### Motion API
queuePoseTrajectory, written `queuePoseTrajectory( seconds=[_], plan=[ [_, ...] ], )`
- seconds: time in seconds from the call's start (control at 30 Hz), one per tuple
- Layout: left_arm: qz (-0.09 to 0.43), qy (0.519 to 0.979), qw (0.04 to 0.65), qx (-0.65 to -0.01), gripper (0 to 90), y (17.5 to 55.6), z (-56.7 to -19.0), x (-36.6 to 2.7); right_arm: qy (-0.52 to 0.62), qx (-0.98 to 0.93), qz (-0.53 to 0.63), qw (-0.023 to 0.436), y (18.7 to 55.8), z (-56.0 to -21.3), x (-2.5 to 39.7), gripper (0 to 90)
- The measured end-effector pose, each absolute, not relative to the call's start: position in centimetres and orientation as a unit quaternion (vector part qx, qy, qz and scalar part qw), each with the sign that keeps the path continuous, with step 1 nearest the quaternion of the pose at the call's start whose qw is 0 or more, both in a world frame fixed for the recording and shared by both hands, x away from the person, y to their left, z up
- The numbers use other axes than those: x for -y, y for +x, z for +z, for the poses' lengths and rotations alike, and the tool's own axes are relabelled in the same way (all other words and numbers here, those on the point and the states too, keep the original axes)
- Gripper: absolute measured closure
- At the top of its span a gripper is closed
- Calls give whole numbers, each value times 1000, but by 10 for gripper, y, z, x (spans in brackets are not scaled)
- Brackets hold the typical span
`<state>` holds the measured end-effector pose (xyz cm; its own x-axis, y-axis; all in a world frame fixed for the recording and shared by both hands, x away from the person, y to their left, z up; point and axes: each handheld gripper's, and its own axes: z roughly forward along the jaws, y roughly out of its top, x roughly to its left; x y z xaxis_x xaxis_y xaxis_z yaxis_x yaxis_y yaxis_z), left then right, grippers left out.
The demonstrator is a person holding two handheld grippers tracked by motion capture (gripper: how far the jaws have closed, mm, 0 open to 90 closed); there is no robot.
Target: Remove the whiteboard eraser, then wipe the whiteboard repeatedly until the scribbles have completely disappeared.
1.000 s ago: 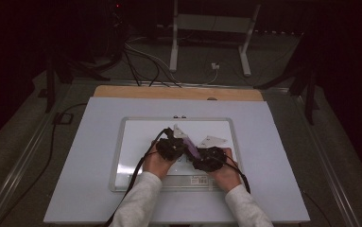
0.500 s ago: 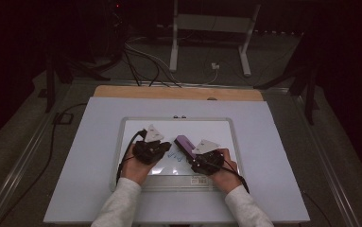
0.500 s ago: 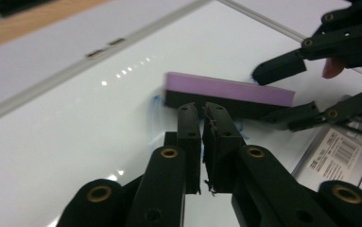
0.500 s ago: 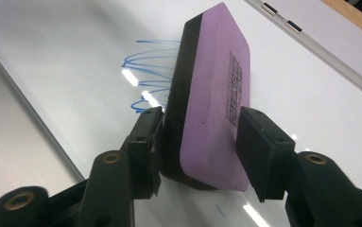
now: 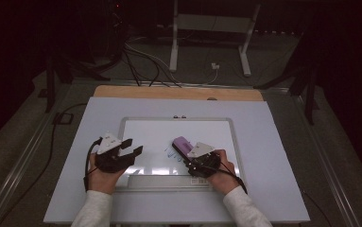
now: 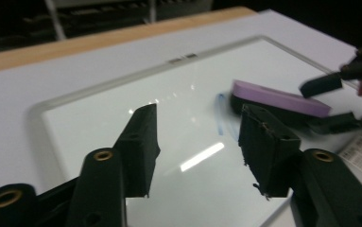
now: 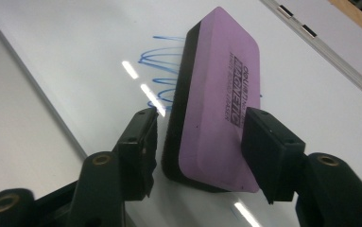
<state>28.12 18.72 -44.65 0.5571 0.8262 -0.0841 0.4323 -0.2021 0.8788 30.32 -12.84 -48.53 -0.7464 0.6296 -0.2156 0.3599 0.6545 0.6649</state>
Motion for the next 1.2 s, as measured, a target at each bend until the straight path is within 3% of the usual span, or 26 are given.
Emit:
queuePoseTrajectory(
  seconds=[0.03, 0.07, 0.17, 0.37, 0.57, 0.77, 0.93, 1.0, 1.2],
  plan=[
    [211, 742, 471, -429, 446, 280, -447, -192, 280, -883, 306, 219, 303, -485, 128, 454],
    [216, 735, 472, -437, 307, 278, -447, -196, 280, -884, 305, 217, 303, -485, 127, 444],
    [247, 720, 465, -452, 170, 271, -450, -206, 280, -885, 304, 213, 303, -485, 126, 429],
    [280, 691, 468, -474, 20, 259, -455, -226, 292, -876, 321, 209, 306, -480, 125, 324],
    [293, 679, 467, -484, 18, 249, -460, -237, 335, -859, 319, 218, 319, -477, 121, 246],
    [292, 669, 472, -494, 20, 241, -464, -244, 366, -861, 306, 176, 333, -489, 111, 235],
    [293, 668, 475, -493, 21, 237, -466, -244, 380, -861, 299, 162, 338, -494, 110, 307],
    [293, 668, 473, -494, 22, 237, -467, -243, 383, -861, 302, 148, 339, -495, 111, 398],
    [294, 663, 473, -499, 29, 237, -470, -244, 380, -862, 301, 150, 338, -495, 110, 406]
  ],
)
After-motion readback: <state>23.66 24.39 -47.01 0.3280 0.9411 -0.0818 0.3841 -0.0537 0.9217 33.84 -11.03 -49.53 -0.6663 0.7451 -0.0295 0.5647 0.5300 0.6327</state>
